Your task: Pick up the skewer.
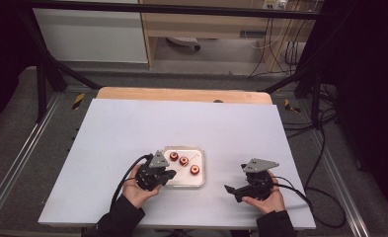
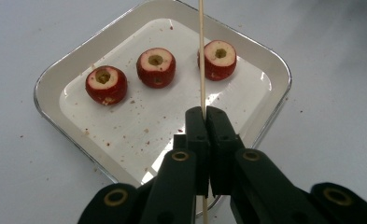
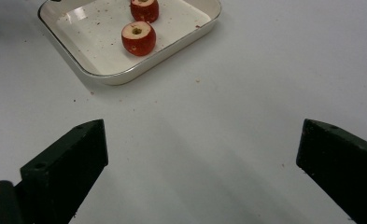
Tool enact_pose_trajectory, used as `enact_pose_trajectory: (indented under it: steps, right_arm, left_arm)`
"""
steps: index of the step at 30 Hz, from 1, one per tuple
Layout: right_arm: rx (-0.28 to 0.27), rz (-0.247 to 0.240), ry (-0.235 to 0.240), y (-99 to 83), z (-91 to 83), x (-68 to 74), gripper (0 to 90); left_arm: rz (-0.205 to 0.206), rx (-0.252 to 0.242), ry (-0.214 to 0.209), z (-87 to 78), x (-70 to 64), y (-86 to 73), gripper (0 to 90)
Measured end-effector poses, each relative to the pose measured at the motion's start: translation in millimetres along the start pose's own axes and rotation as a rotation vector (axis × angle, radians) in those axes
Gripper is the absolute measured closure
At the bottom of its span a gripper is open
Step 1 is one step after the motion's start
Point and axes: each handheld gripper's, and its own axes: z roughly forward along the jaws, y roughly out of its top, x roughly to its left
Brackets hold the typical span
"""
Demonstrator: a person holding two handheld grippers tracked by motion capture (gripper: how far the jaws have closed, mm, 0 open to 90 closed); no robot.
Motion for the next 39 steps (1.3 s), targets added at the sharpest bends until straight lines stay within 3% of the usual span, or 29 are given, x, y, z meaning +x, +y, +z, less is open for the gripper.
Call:
enact_pose_trajectory:
  steps: [7, 8, 9, 12, 18, 22, 24, 25, 28, 33, 38, 39]
  right_arm:
    - [0.007, -0.070, -0.003, 13.4, 5.2, 10.8, 4.1]
    - [0.013, -0.109, -0.015, 17.3, 6.3, 14.8, 5.3]
    - [0.013, -0.109, -0.015, 17.3, 6.3, 14.8, 5.3]
    - [0.029, -0.176, -0.025, 25.0, 7.4, 22.2, 6.7]
    - [0.045, -0.252, -0.040, 34.0, 8.6, 30.9, 8.9]
    - [0.077, -0.348, -0.057, 39.6, 12.6, 37.8, 12.2]
    - [0.088, -0.365, -0.063, 40.4, 13.6, 39.6, 13.0]
    - [0.094, -0.405, -0.071, 41.3, 14.8, 42.3, 14.7]
    - [0.102, -0.426, -0.075, 42.4, 15.4, 44.4, 15.7]
    - [0.103, -0.501, -0.090, 45.3, 15.4, 48.4, 21.5]
    - [0.102, -0.533, -0.089, 45.2, 15.5, 50.1, 26.4]
    - [0.105, -0.566, -0.089, 44.4, 15.7, 50.1, 29.1]
  left_arm:
    - [0.057, 0.037, -0.009, -0.9, -1.2, 6.2, 88.4]
    - [0.065, 0.043, -0.011, -1.1, -1.0, 7.3, 88.3]
    - [0.071, 0.048, -0.011, -1.2, -0.8, 8.3, 88.3]
    - [0.087, 0.063, -0.012, -1.6, -1.1, 11.1, 88.4]
    - [0.115, 0.100, -0.026, 1.6, -3.8, 16.8, 88.4]
    - [0.130, 0.114, -0.037, 4.1, -6.9, 20.5, 88.4]
    - [0.141, 0.123, -0.042, 5.7, -8.3, 22.3, 88.4]
    - [0.145, 0.127, -0.044, 6.6, -9.6, 23.1, 88.3]
    - [0.163, 0.136, -0.049, 9.0, -13.9, 26.2, 88.4]
    - [0.193, 0.153, -0.061, 12.7, -21.7, 34.2, 88.4]
    - [0.223, 0.165, -0.069, 17.1, -30.5, 42.0, 88.4]
    - [0.229, 0.168, -0.070, 18.1, -32.0, 43.4, 88.4]
